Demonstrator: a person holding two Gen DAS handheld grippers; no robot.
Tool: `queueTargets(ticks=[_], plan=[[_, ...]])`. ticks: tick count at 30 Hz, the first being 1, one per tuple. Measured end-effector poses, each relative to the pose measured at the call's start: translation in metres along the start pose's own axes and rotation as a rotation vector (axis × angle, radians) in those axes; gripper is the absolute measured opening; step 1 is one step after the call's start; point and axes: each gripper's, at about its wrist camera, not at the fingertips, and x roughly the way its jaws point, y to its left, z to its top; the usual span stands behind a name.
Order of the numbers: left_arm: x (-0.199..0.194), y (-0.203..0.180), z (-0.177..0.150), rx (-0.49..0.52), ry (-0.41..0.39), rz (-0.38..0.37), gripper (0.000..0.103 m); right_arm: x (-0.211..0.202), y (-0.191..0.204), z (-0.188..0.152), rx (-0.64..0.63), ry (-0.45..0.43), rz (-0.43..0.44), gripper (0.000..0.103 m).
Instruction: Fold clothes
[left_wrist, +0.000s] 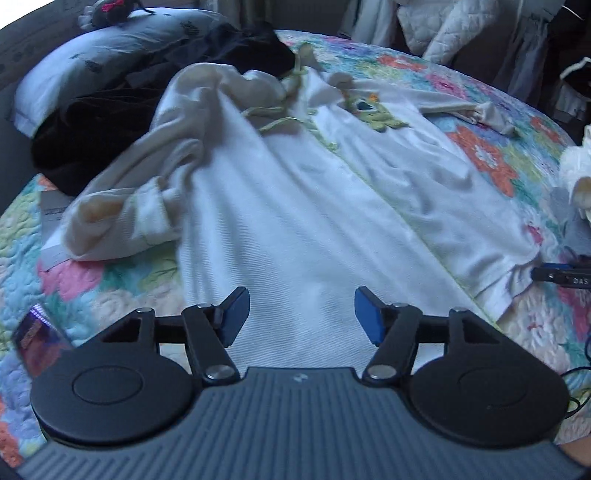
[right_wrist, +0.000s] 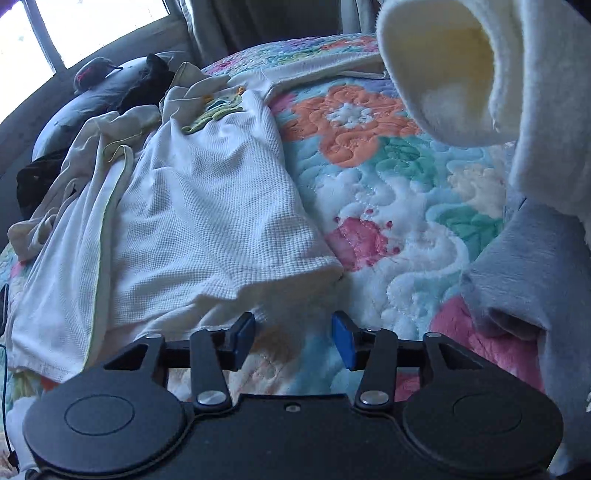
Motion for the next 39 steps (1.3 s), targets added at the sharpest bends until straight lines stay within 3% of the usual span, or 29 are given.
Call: queueTargets(ticks=[2,5,7,8,9,14,16,18,20,21,23,25,26,27,30,32,34,35,36,37,39], plan=[[0.026,-0.021,0.004,0.012,0.025,-0.063,0.063,0.007,0.004,0.002,0.002,-0.03,-0.015,0.065],[0.064,-0.054,0.009,0.039,0.043,-0.117,0.066,0.021,0.017,0.004,-0.008,-0.088,-0.011,0.083],[0.09,-0.071,0.015,0.066,0.054,-0.103,0.067,0.03,0.032,0.005,-0.097,-0.1,-0.044,0.075],[0.098,-0.076,0.016,0.078,0.064,-0.084,0.067,0.029,0.041,0.006,-0.167,-0.103,-0.046,0.047],[0.104,-0.079,0.017,0.089,0.074,-0.066,0.067,0.024,0.046,0.007,-0.209,-0.1,-0.043,0.002],[0.092,-0.073,0.015,0.1,0.074,-0.059,0.067,-0.037,0.045,0.006,-0.258,-0.133,-0.147,0.003],[0.079,-0.066,0.009,0.075,0.062,-0.063,0.068,-0.048,0.041,-0.005,-0.299,-0.089,-0.247,0.0],[0.071,-0.055,0.001,0.044,0.064,-0.091,0.069,-0.043,0.024,-0.017,-0.269,-0.039,-0.277,0.0],[0.074,-0.052,-0.007,0.033,0.088,-0.096,0.069,-0.041,0.007,-0.022,-0.16,0.001,-0.233,0.001],[0.076,-0.053,-0.011,0.033,0.097,-0.088,0.069,-0.046,0.009,-0.024,-0.165,-0.02,-0.23,0.01],[0.079,-0.056,-0.015,0.037,0.106,-0.096,0.069,-0.055,0.032,-0.021,-0.285,-0.089,-0.21,0.011],[0.084,-0.063,-0.011,0.015,0.097,-0.122,0.07,-0.054,0.059,-0.012,-0.378,-0.131,-0.132,0.025],[0.087,-0.067,-0.008,0.002,0.092,-0.136,0.071,-0.052,0.072,-0.007,-0.401,-0.146,-0.075,0.038],[0.09,-0.073,-0.005,-0.012,0.077,-0.156,0.076,-0.047,0.084,-0.002,-0.412,-0.157,-0.018,0.044],[0.108,-0.09,0.004,-0.012,0.046,-0.136,0.088,-0.029,0.119,0.005,-0.491,-0.151,0.093,0.044],[0.122,-0.095,0.003,0.02,0.064,-0.083,0.087,-0.016,0.139,0.003,-0.564,-0.135,0.104,0.044],[0.124,-0.091,-0.001,0.043,0.064,-0.025,0.052,-0.009,0.15,-0.001,-0.607,-0.11,0.129,0.044],[0.117,-0.086,-0.003,0.047,0.046,-0.01,0.043,-0.005,0.153,-0.001,-0.613,-0.103,0.138,0.045],[0.109,-0.079,-0.005,0.033,0.041,-0.015,0.026,-0.002,0.155,0.0,-0.616,-0.095,0.146,0.045],[0.104,-0.07,-0.008,0.008,0.037,-0.011,0.016,0.001,0.158,0.001,-0.617,-0.089,0.156,0.045],[0.093,-0.052,-0.013,-0.046,0.027,0.002,0.016,0.007,0.163,0.004,-0.624,-0.075,0.173,0.045]])
